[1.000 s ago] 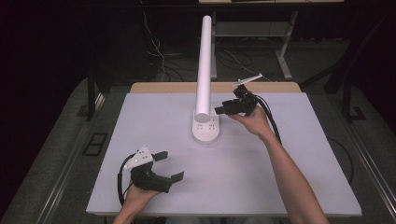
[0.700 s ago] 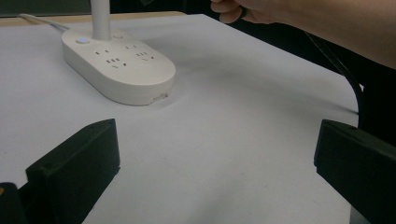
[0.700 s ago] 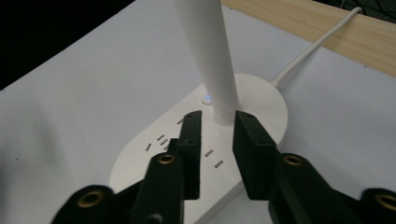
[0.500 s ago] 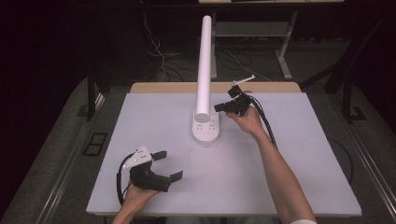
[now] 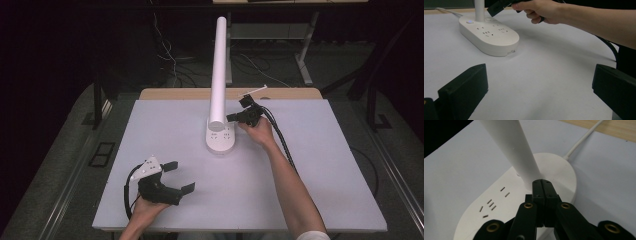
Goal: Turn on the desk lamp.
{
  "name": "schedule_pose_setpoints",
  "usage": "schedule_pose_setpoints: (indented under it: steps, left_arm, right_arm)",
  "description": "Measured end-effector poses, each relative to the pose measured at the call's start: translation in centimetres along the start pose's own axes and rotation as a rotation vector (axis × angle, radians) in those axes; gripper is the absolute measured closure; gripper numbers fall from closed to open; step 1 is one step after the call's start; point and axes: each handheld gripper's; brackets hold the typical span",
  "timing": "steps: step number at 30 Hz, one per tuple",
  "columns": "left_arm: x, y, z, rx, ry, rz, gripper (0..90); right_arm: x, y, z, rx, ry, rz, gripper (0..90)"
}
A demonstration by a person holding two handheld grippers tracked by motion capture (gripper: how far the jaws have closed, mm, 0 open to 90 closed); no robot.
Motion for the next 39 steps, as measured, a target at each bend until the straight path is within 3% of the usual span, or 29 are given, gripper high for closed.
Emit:
schedule_pose_setpoints:
  steps: [12,20,39]
  left_arm:
    - [-0.1,0.1,0.0,-0.004,0.006,0.006,0.0]
    - [-0.2,0.1,0.0,-0.003,0.006,0.006,0.0]
    - [-0.2,0.2,0.0,0.000,0.007,0.006,0.0]
  right_arm:
    - [-0.9,-1.1,0.4,-0.031,-0.033,-0.002,89.7]
    - [-1.4,-1.0,0.5,-0.032,-0.035,-0.024,89.9]
    - [-1.4,-0.5,0.6,-0.024,-0.037,-0.019,89.8]
Point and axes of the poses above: each handheld gripper's, and its own axes: x roughly backward along the jaws, z roughly out of its underside, y roughly to its left, and after that the axes turned 9 degrees about z, right-handed
